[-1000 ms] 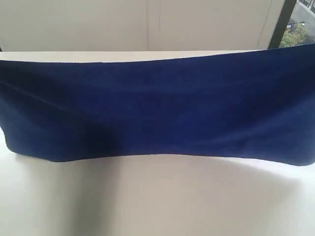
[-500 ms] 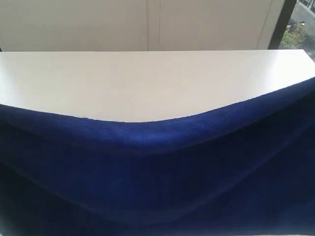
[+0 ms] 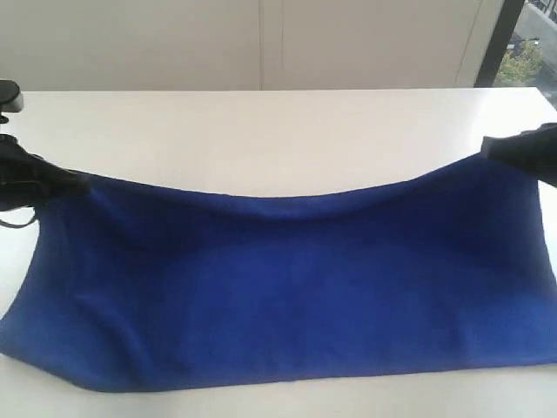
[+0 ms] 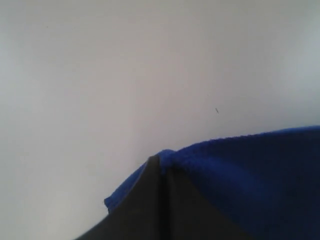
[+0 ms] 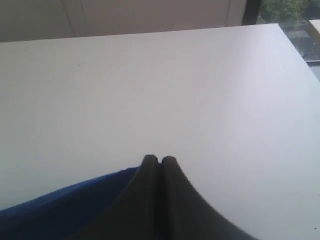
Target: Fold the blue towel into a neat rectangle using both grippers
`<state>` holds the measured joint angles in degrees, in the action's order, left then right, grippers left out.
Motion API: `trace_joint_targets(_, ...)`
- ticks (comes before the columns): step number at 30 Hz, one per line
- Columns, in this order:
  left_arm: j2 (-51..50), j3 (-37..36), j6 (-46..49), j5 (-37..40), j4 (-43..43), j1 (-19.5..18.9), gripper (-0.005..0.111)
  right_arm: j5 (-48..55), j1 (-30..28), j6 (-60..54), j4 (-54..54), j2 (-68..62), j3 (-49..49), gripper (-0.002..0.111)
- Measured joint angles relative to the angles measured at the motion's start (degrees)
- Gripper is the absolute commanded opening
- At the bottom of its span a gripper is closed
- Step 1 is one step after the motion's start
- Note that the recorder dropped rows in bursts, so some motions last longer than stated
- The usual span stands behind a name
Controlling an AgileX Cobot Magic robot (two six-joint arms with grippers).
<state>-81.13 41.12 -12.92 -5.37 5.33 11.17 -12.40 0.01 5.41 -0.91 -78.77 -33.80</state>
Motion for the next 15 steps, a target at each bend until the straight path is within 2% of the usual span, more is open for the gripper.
trace_joint_targets(3, -5.44, 0.00, 1.00, -8.34, 0.00, 0.00, 0.000, -3.99, 0.00, -0.74, 0.00, -6.16, -1.63, 0.000)
trace_joint_targets(6, -8.72, 0.25, 1.96, -13.27, 0.00, 0.00, 0.000, -5.50, 0.00, -0.99, 0.00, -10.38, -3.46, 0.000)
trace_joint_targets(10, -12.68, 3.00, 2.72, -14.56, 0.00, -0.27, 0.000, -6.16, 0.00, -1.85, 0.00, -15.17, -6.74, 0.000)
trace_joint_targets(15, -16.63, 7.56, 2.85, -14.96, 0.00, -2.43, 0.000, -6.35, 0.00, -2.70, 0.00, -19.42, -11.14, 0.000)
